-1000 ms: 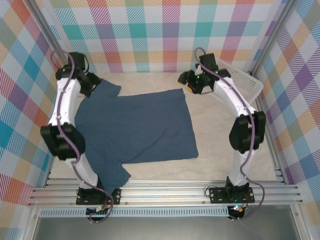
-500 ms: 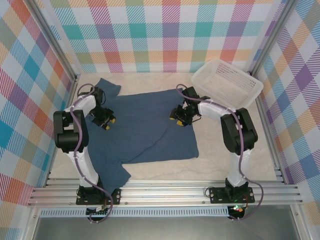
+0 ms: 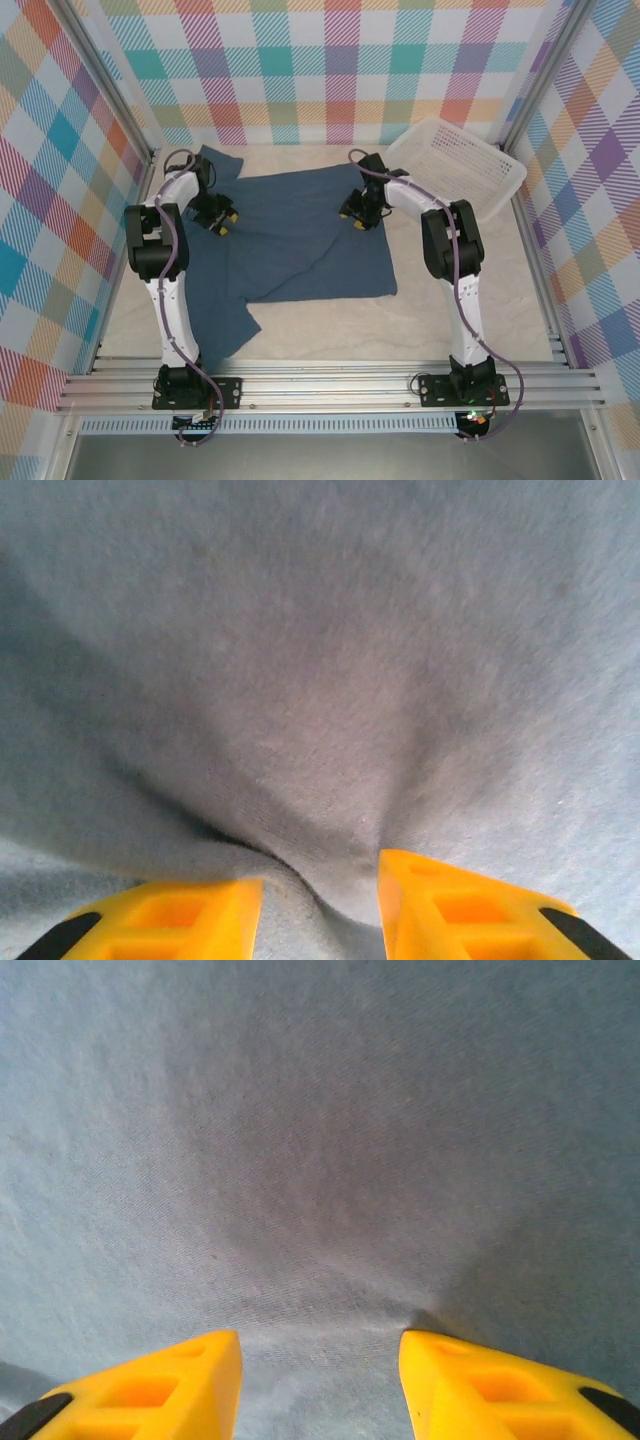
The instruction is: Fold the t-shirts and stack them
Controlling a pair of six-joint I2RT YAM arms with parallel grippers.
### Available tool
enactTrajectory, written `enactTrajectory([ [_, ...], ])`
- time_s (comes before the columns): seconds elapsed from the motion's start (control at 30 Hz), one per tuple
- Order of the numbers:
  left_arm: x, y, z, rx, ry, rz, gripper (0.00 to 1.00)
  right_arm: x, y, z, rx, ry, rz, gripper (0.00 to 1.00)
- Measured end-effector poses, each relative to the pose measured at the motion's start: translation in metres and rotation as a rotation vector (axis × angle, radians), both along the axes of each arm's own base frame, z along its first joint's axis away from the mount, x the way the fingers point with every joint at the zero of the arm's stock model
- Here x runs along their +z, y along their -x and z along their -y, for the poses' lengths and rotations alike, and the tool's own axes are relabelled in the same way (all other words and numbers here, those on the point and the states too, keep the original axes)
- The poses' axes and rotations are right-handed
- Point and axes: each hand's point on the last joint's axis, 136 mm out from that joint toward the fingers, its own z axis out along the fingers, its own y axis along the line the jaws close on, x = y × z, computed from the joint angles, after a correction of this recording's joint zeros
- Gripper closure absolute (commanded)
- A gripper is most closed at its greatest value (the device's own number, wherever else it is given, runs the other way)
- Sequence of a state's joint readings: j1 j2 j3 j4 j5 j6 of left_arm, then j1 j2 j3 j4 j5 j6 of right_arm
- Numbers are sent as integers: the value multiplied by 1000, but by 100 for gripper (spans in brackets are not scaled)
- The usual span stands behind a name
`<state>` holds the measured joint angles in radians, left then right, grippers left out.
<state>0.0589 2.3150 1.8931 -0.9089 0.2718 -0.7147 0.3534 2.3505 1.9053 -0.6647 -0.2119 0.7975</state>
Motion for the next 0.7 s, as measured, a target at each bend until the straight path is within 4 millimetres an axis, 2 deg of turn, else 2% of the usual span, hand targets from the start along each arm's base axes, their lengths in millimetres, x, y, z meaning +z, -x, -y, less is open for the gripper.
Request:
enactTrajectory([
  [0.2, 5, -45, 11, -21, 42, 88, 57, 4, -49, 13, 4, -3, 50, 49],
  [0.3, 9, -53, 13, -38, 32, 112, 45, 8, -62, 12, 38, 1, 81, 47],
  [0.4, 14, -51, 10, -53, -21, 117, 37, 10, -61, 12, 71, 13, 86, 44],
  [0.5, 30, -29, 2, -48, -102, 105, 35, 16, -58, 13, 87, 18, 90, 42],
  [0.57, 58, -1, -7, -32, -156, 106, 35, 26, -48, 16, 87, 20, 84, 41],
  [0.7, 128, 66, -16, 28, -211, 190, 37, 71, -22, 25, 73, 13, 112, 43],
])
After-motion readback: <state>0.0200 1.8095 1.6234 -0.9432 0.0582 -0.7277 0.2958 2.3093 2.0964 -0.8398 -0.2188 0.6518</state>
